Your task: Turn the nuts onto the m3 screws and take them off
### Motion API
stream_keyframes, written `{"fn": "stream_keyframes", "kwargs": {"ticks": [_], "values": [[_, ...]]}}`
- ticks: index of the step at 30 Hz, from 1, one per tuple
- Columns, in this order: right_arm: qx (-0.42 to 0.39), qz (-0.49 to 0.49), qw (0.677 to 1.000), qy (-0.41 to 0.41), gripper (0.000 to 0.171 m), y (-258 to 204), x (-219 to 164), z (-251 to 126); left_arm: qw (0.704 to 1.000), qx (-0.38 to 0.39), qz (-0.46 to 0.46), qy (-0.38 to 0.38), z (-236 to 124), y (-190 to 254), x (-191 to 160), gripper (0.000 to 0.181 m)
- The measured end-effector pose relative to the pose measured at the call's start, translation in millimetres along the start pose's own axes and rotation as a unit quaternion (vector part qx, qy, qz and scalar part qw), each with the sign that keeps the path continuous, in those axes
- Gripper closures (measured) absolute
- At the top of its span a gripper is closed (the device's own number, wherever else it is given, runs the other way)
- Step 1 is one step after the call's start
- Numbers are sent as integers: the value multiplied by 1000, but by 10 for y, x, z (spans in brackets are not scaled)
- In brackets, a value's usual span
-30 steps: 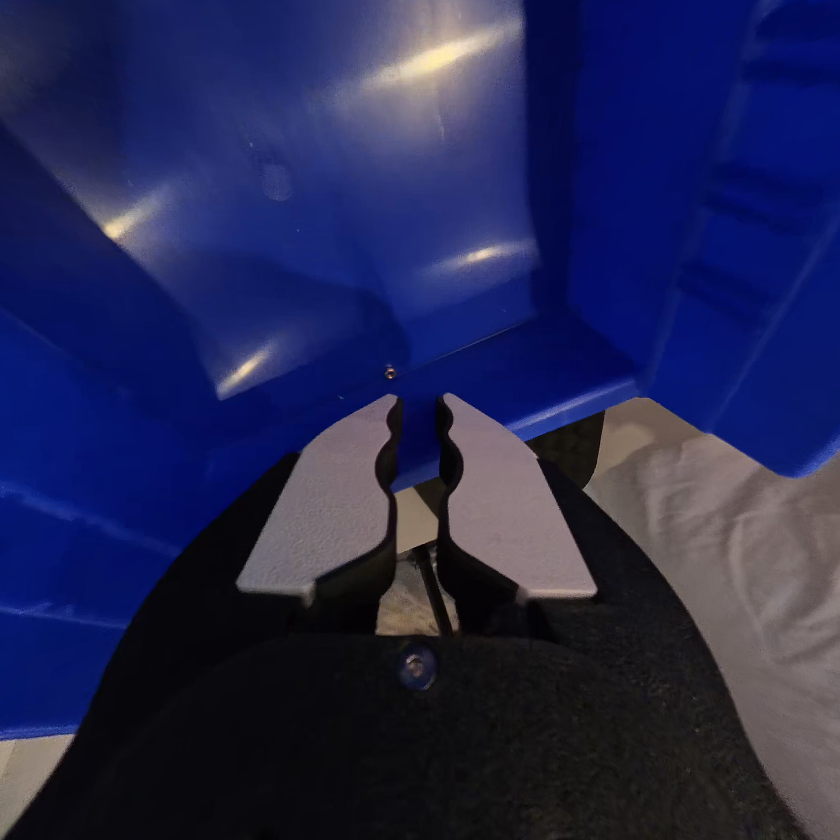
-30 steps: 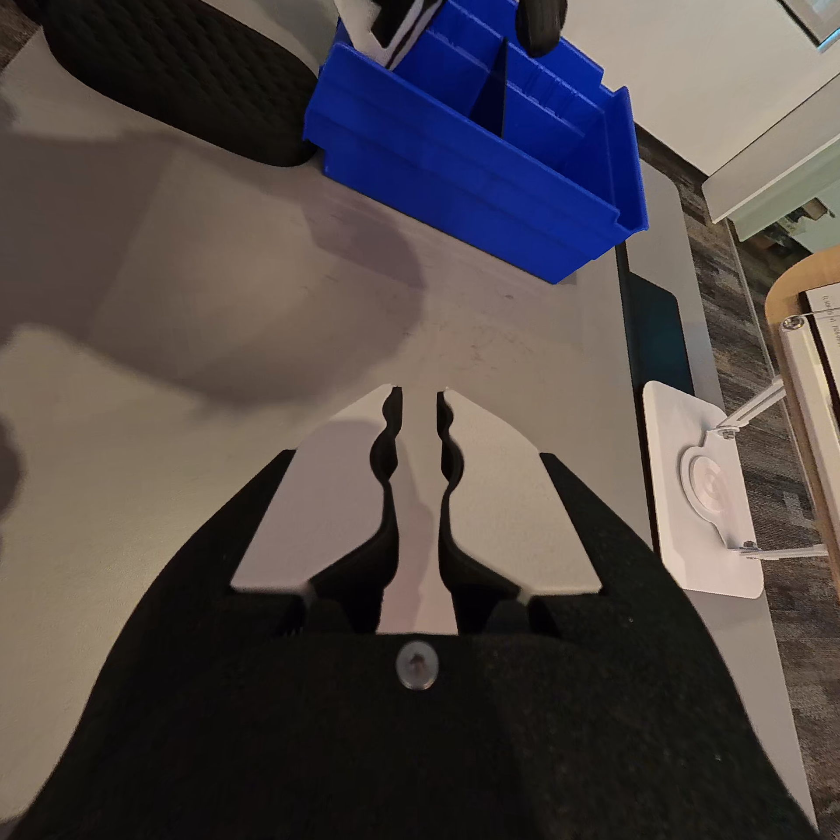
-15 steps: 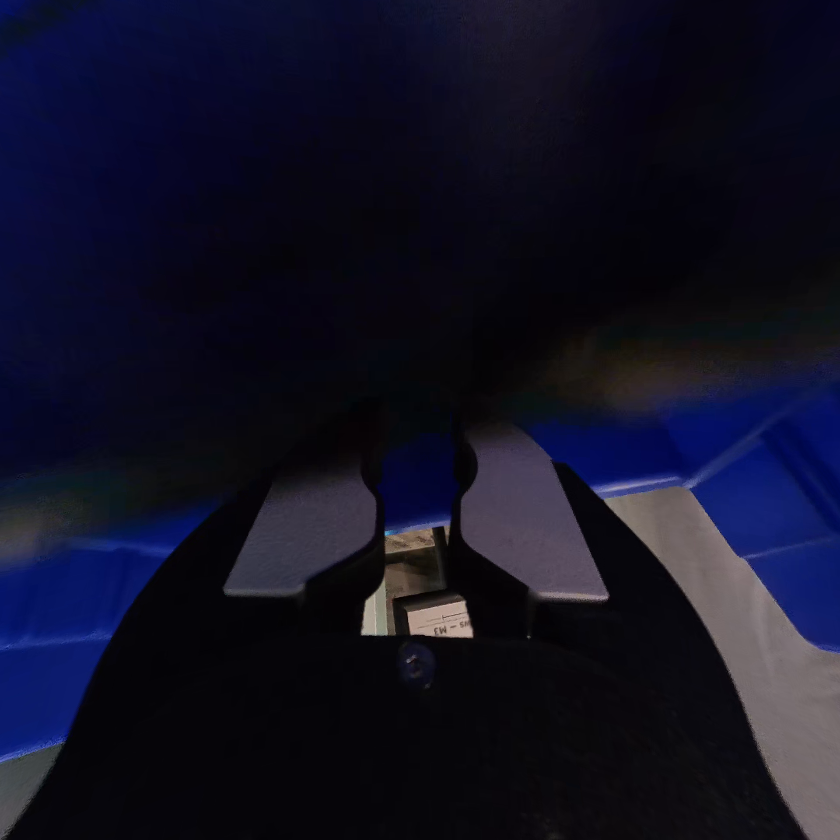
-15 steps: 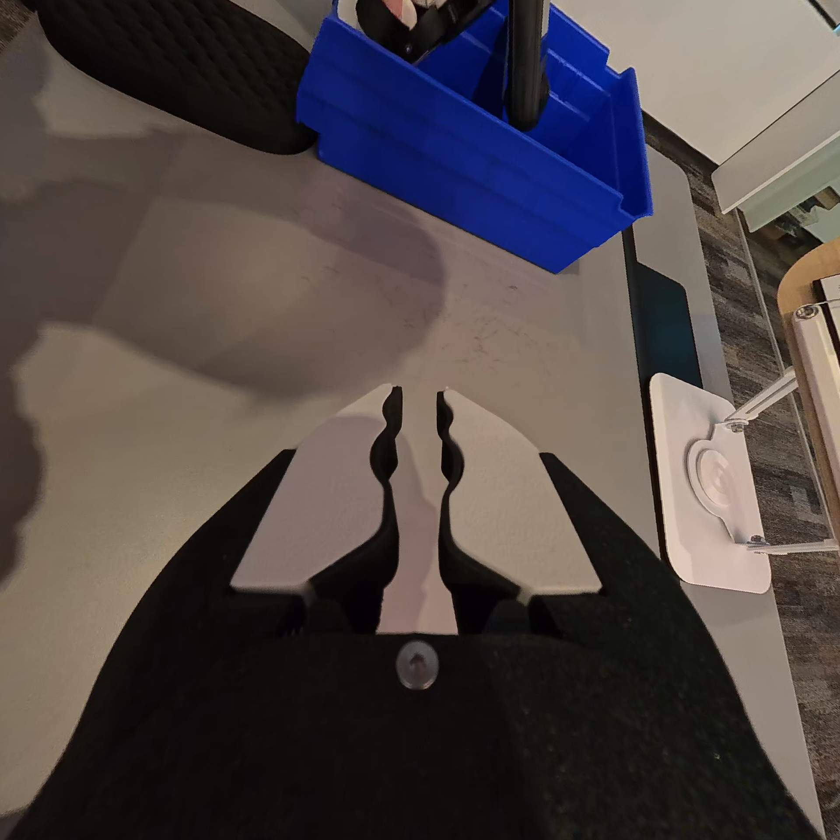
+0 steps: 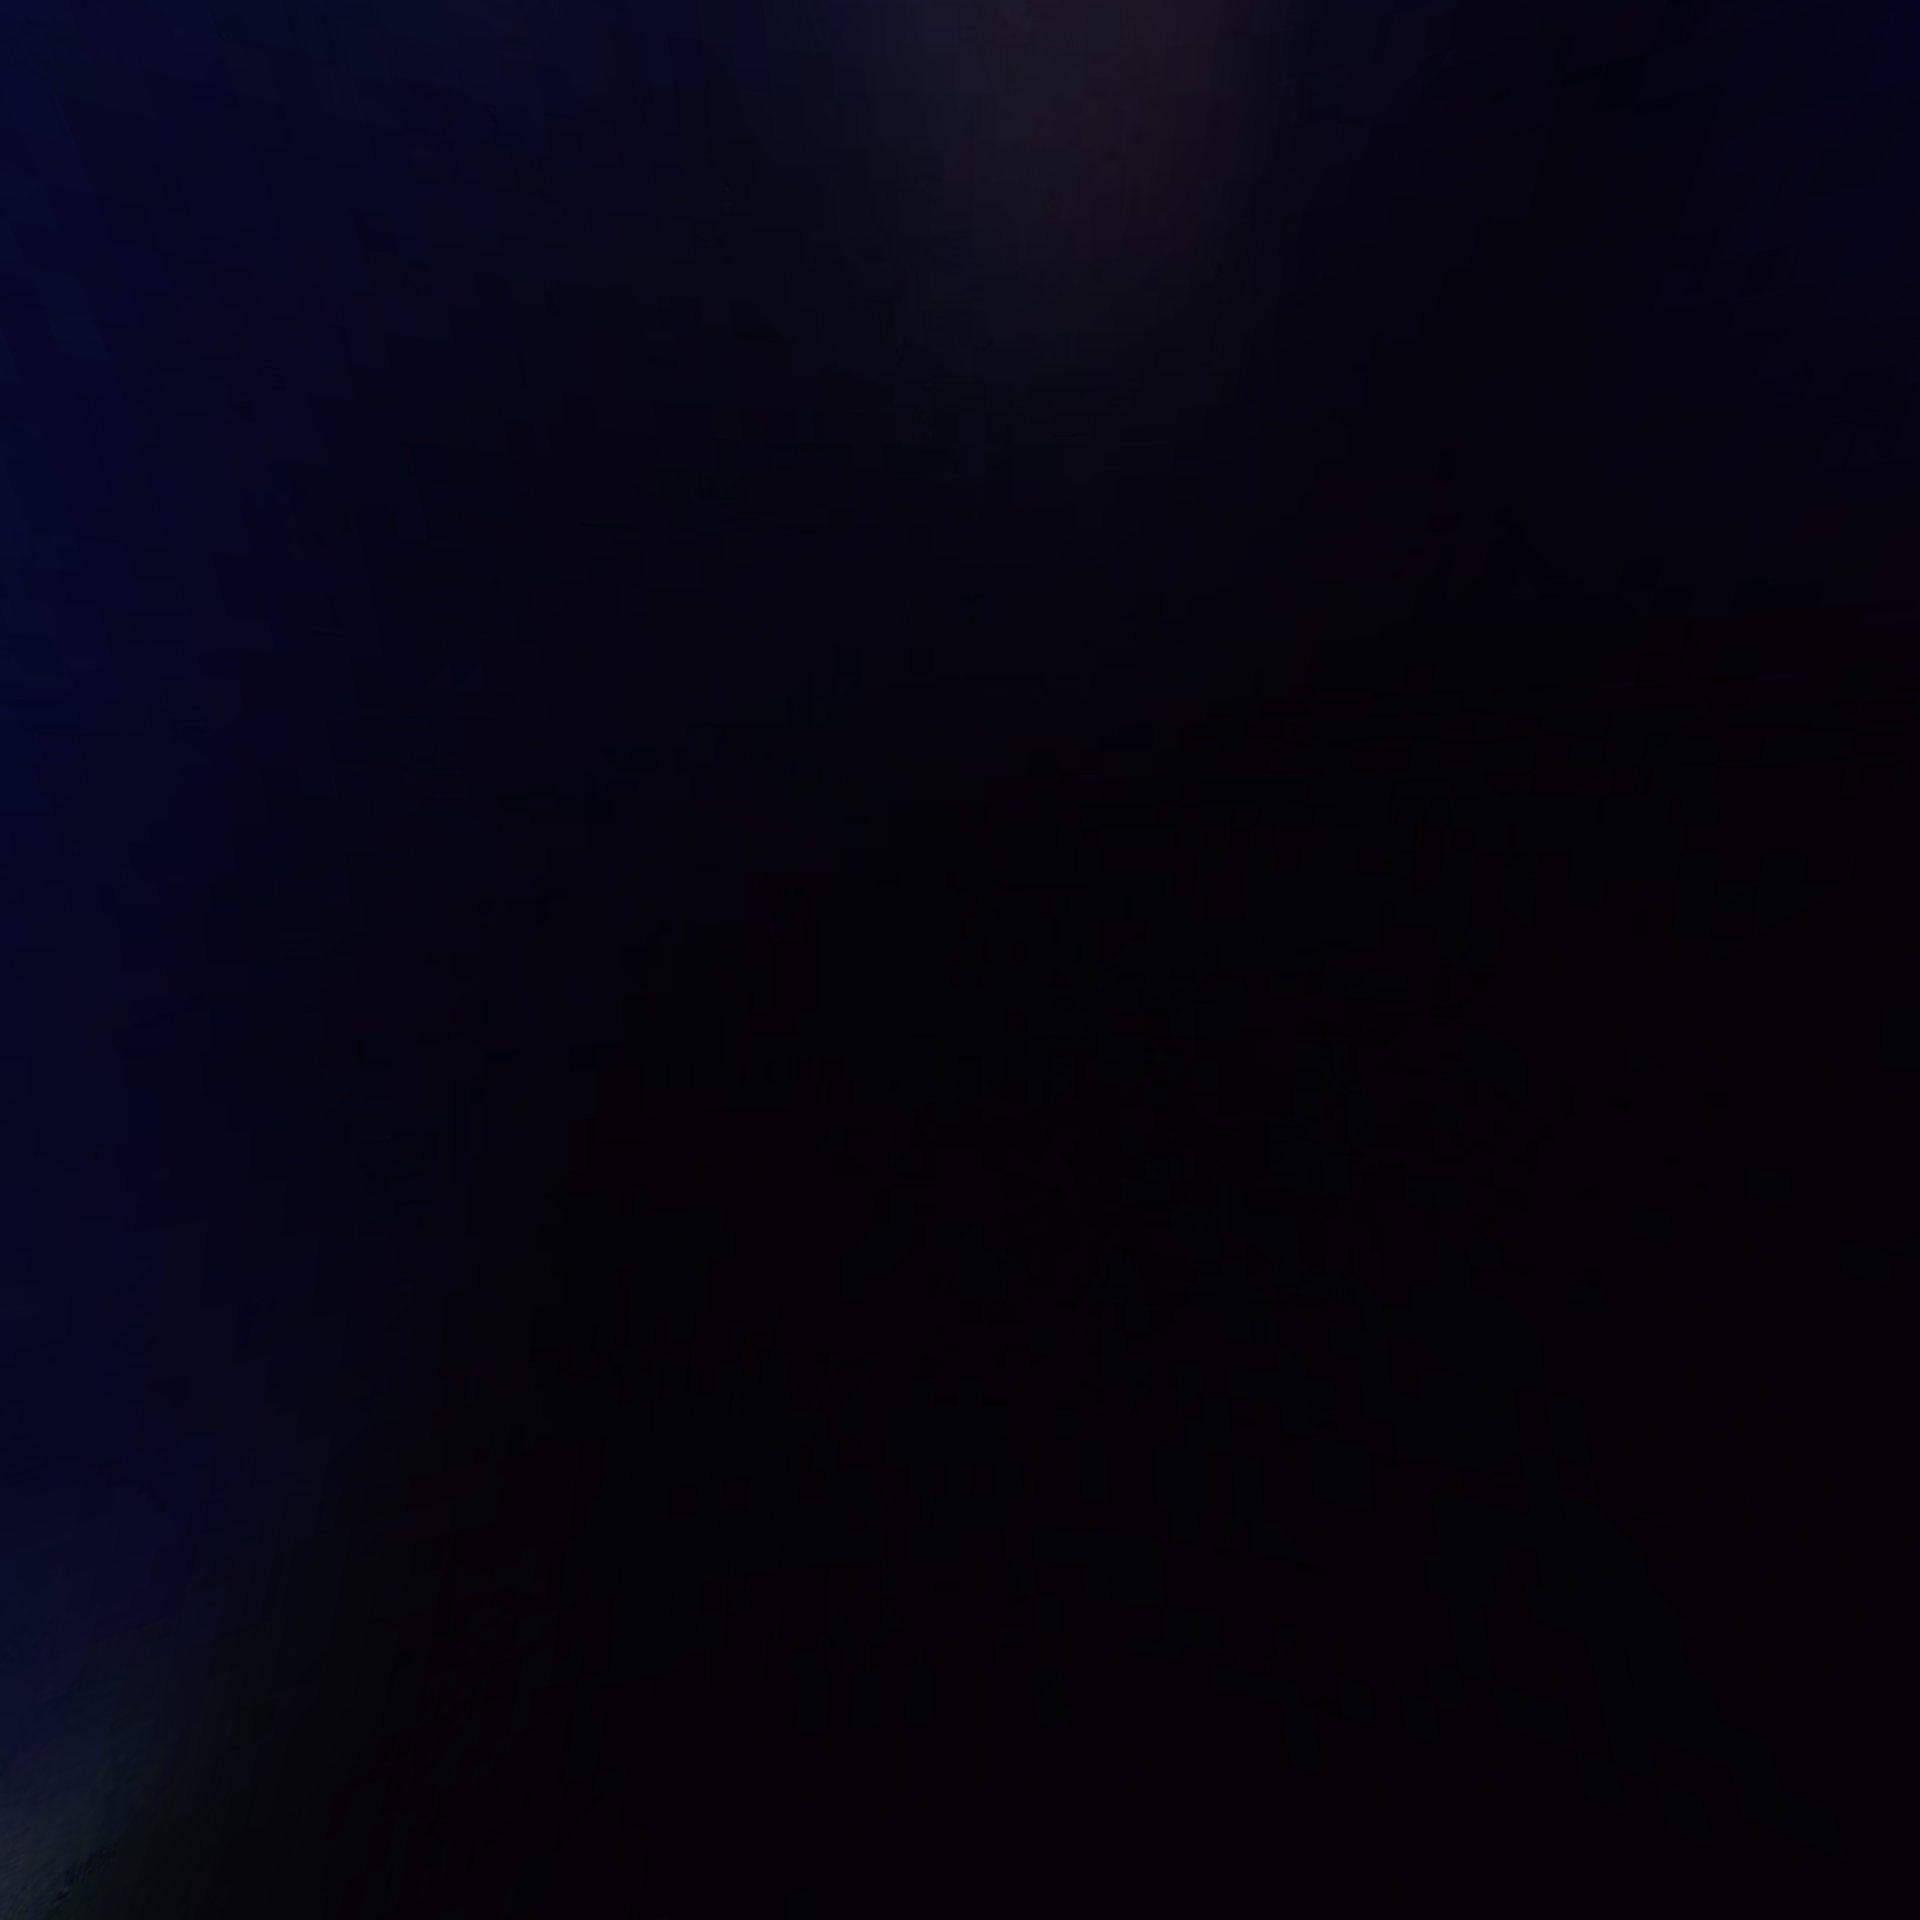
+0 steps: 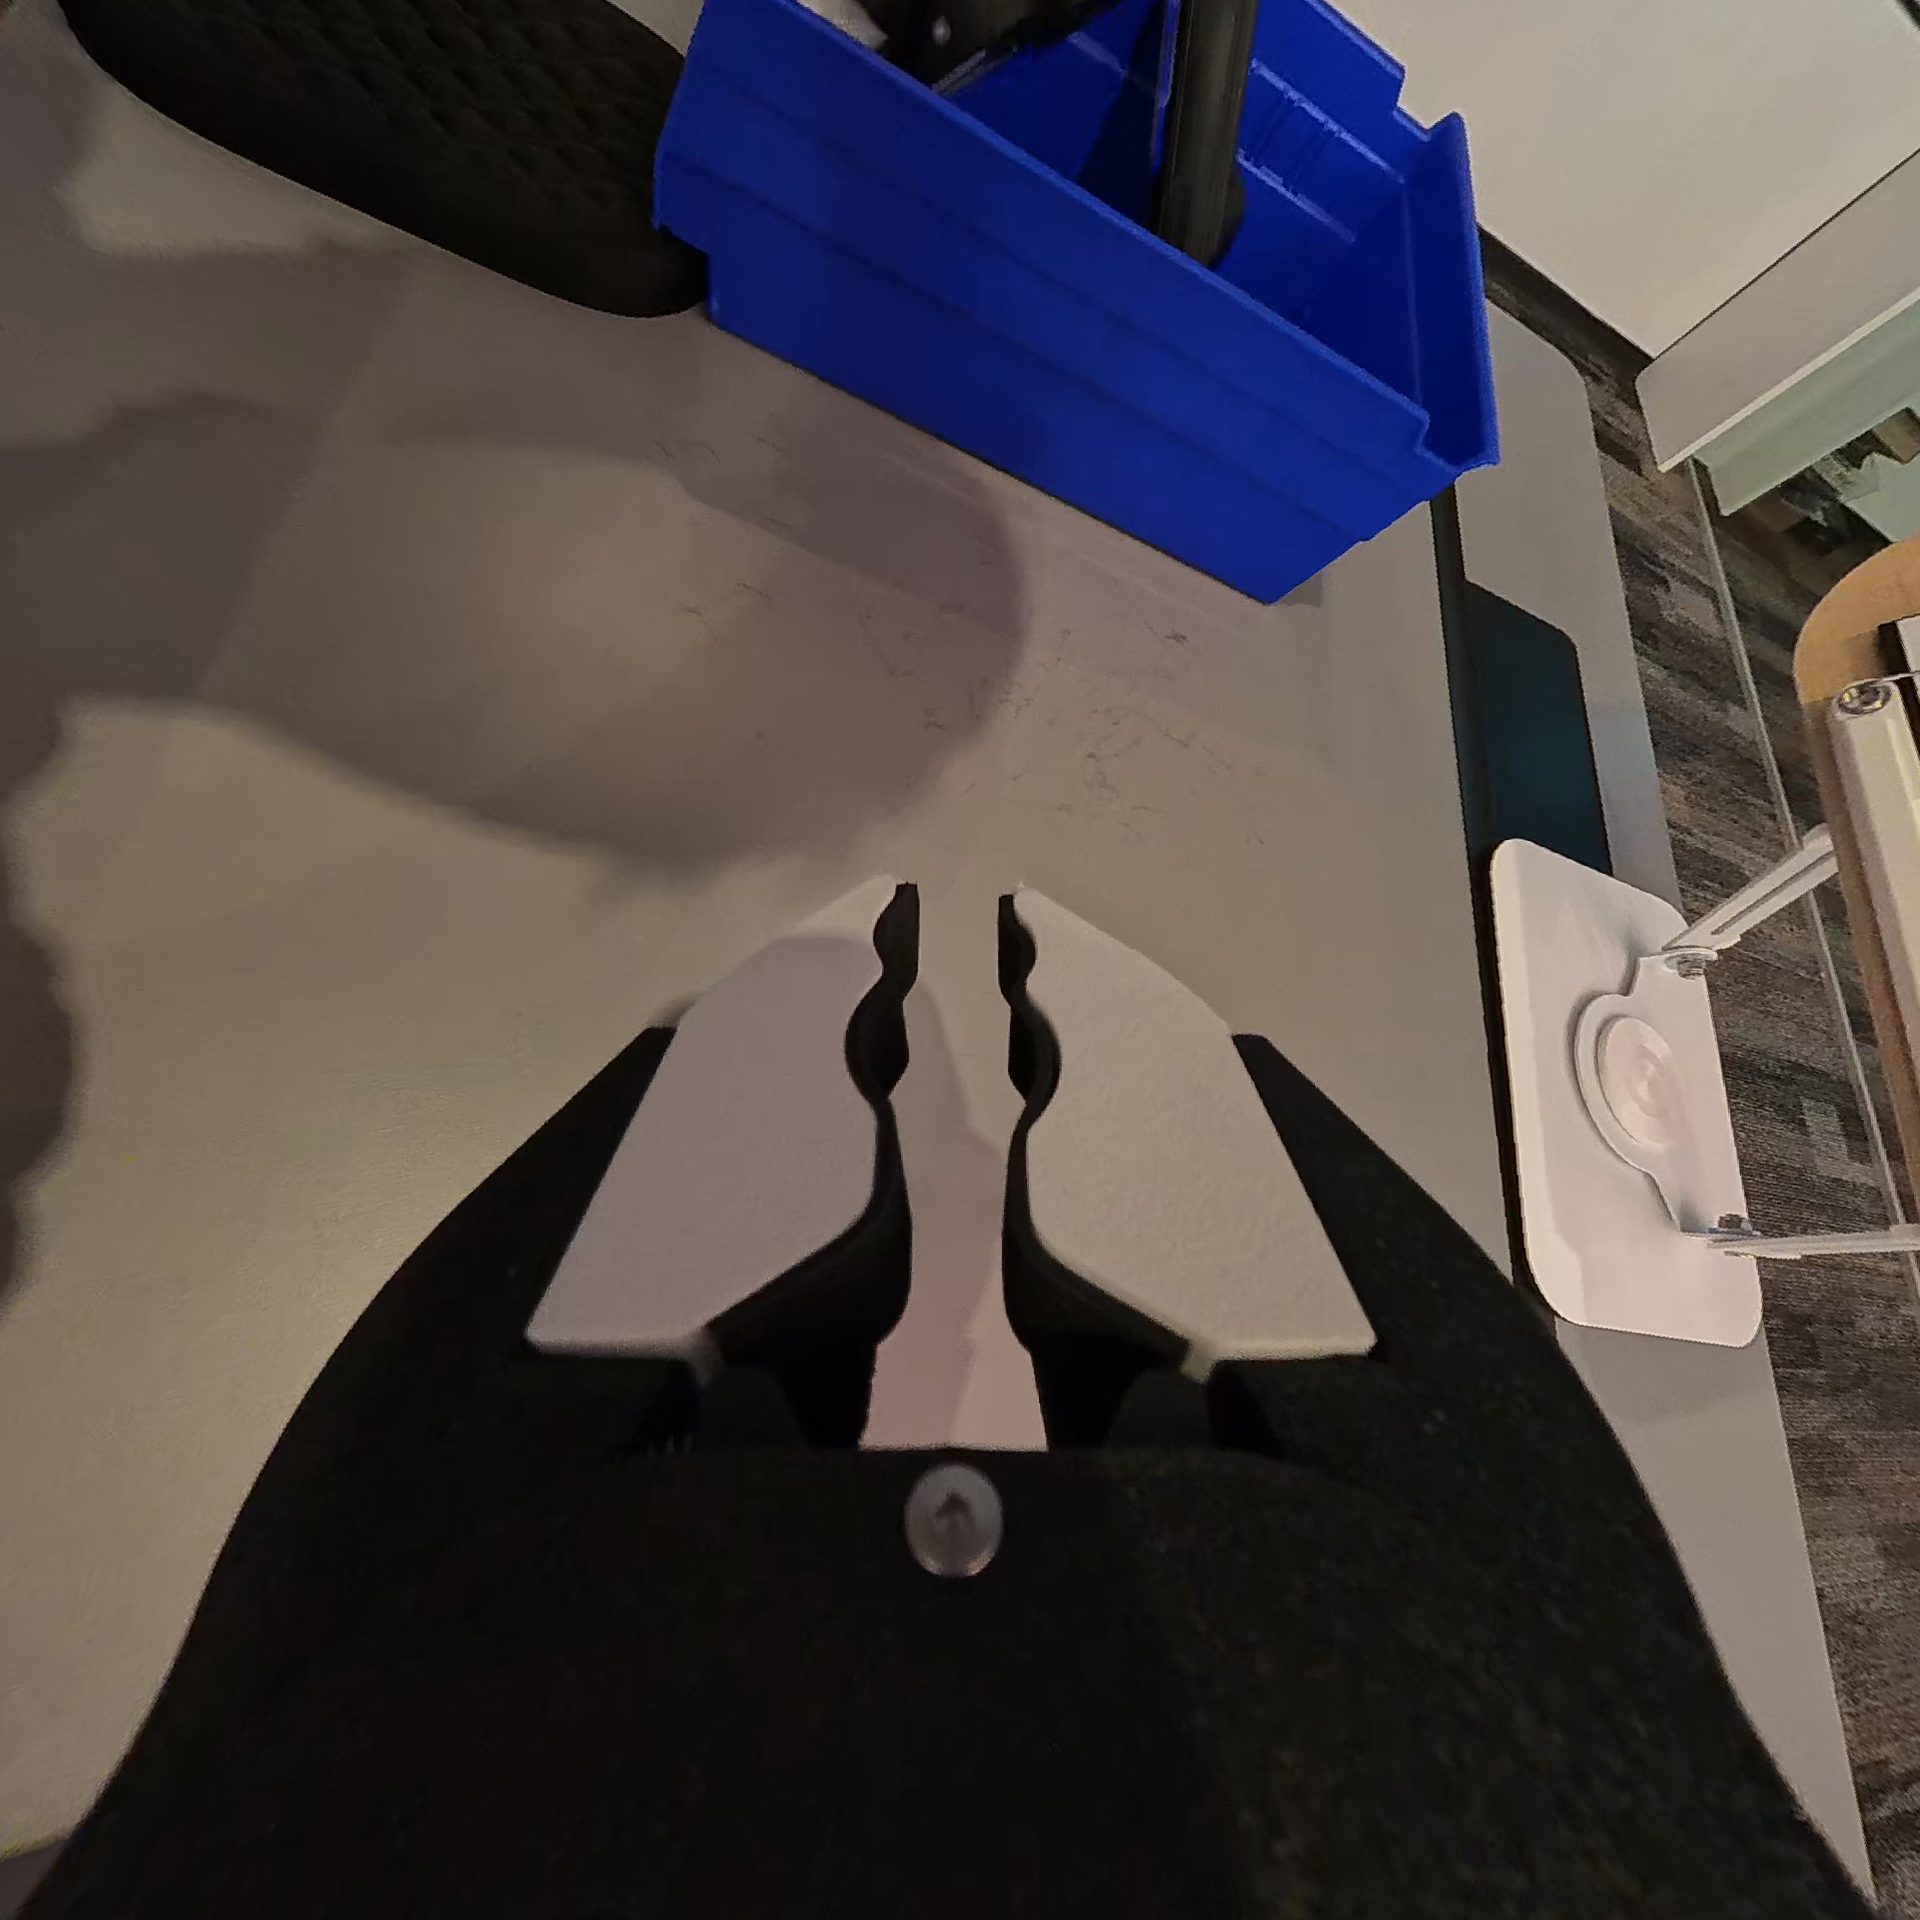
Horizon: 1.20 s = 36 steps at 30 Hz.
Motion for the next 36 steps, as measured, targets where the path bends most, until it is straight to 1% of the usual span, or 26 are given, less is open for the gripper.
{"fn": "stream_keyframes", "kwargs": {"ticks": [1, 3, 6, 9, 11, 12, 13, 15, 17, 18, 19, 20, 21, 23, 24, 25, 26, 28, 29, 30, 31, 32, 33, 34, 35, 36], "values": [[-1, 1, 1000, 2, 157, 6, -6, 2, 1000, 9, 8, 13, -35, 11, -31, 170], [0, 6, 1000, 4, 157, 18, -16, 12, 998, 42, 33, 38, -94, 43, -111, 172], [0, 9, 1000, 6, 157, 28, -29, 33, 987, 84, 75, 113, -180, 138, -238, 177], [2, 13, 1000, 4, 157, 35, -39, 56, 959, 129, 112, 227, -278, 222, -369, 178], [-1, 13, 1000, -1, 157, 40, -39, 62, 939, 151, 118, 285, -300, 241, -475, 177], [-4, 11, 1000, -2, 157, 39, -35, 58, 937, 154, 115, 293, -280, 232, -531, 172], [-6, 10, 1000, -2, 157, 37, -28, 52, 940, 150, 106, 287, -248, 206, -577, 169], [-8, 10, 1000, 2, 157, 33, -14, 40, 946, 127, 95, 283, -207, 155, -631, 172], [-9, 8, 1000, 2, 157, 27, -9, 31, 950, 78, 89, 289, -218, 137, -662, 180], [-10, 7, 1000, 1, 157, 24, -10, 26, 948, 66, 92, 298, -256, 146, -679, 181], [-12, 5, 1000, 0, 157, 21, -13, 20, 941, 75, 104, 314, -316, 171, -709, 181], [-13, 3, 1000, 0, 157, 21, -16, 13, 927, 107, 119, 338, -403, 209, -757, 181], [-14, 3, 1000, -1, 157, 24, -21, 5, 905, 152, 137, 372, -506, 268, -825, 181], [-14, 5, 1000, 1, 157, 38, -31, -7, 845, 239, 161, 451, -696, 422, -1010, 181], [-14, 7, 1000, 2, 157, 48, -38, -9, 815, 269, 157, 489, -746, 485, -1106, 179], [-13, 9, 1000, 2, 157, 55, -46, -8, 792, 285, 141, 521, -754, 520, -1187, 174], [-12, 10, 1000, 3, 157, 61, -54, -3, 780, 289, 119, 542, -721, 520, -1246, 173], [-10, 11, 1000, 2, 157, 65, -66, 13, 778, 259, 84, 566, -597, 458, -1293, 160], [-9, 11, 1000, 0, 157, 62, -68, 21, 776, 231, 78, 581, -536, 425, -1302, 162], [-9, 10, 1000, -1, 157, 57, -65, 24, 765, 200, 83, 606, -500, 404, -1314, 164], [-9, 7, 1000, -2, 157, 51, -59, 23, 744, 173, 89, 639, -493, 400, -1345, 172], [-10, 5, 1000, -2, 157, 45, -49, 19, 713, 155, 98, 677, -512, 417, -1392, 177], [-11, 4, 1000, -2, 157, 38, -38, 12, 678, 150, 103, 712, -542, 441, -1447, 173], [-12, 2, 1000, -1, 157, 33, -27, 2, 644, 156, 112, 741, -569, 468, -1498, 164], [-13, 0, 1000, 0, 157, 27, -19, -9, 617, 172, 117, 759, -583, 489, -1539, 157], [-15, -2, 1000, 1, 157, 27, -13, -19, 599, 196, 117, 767, -580, 497, -1561, 153]]}}
Point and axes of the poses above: each gripper's, where its closed fingertips meet, z out along the fingers, x out of its top, y = z × x across the jaws, the point moved 10 cm from there along -z, back along the fingers, and after that the axes turned 11 degrees about z, right-handed, at the moved point
